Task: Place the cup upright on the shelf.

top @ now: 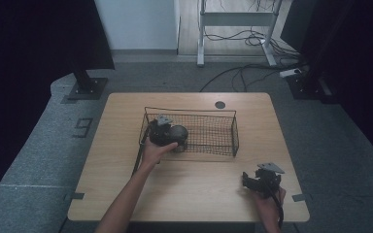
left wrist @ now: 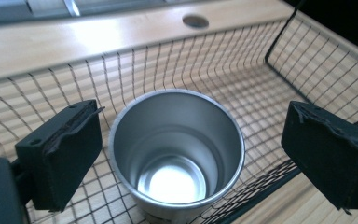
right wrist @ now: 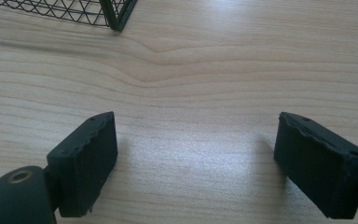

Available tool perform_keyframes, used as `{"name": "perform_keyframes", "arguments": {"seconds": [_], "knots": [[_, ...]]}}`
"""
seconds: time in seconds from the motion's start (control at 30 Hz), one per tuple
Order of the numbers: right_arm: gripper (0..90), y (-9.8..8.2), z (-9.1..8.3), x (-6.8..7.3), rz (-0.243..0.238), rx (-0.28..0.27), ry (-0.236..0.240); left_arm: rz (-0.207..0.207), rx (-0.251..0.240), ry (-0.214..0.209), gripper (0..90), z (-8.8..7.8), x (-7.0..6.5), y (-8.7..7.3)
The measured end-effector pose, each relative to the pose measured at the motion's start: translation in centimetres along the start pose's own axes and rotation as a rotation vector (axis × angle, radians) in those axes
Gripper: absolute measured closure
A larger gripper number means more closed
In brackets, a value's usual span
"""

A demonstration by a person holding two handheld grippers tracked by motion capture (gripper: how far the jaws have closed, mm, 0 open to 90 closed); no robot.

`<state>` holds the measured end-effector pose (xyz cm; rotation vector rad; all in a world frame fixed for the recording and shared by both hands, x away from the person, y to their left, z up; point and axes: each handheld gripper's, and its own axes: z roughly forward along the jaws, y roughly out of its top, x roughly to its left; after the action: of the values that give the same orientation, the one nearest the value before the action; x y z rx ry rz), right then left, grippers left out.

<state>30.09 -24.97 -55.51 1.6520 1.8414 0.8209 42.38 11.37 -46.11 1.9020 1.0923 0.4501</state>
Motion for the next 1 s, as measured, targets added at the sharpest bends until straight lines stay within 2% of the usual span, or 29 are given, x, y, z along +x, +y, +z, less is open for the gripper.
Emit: {"name": "perform_keyframes", "arguments": {"seconds": [0.27, 0.53, 0.67, 1.0], "knots": [[13.4, 0.0, 0.0, 0.1, 0.003, -0.002, -0.004, 0.009, -0.054, -0.016, 5.8, -3.2, 0.0, -0.6], [13.4, 0.0, 0.0, 0.1, 0.002, -0.002, -0.005, 0.025, -0.076, -0.047, 5.8, -6.0, 0.0, -1.9], [13.4, 0.0, 0.0, 0.1, 0.002, -0.002, -0.005, 0.024, -0.093, -0.064, 6.4, -7.3, -0.1, -2.9], [13.5, 0.0, 0.0, 0.1, 0.003, -0.002, -0.004, 0.041, -0.092, -0.093, 6.6, -9.8, -0.6, -5.8]]}}
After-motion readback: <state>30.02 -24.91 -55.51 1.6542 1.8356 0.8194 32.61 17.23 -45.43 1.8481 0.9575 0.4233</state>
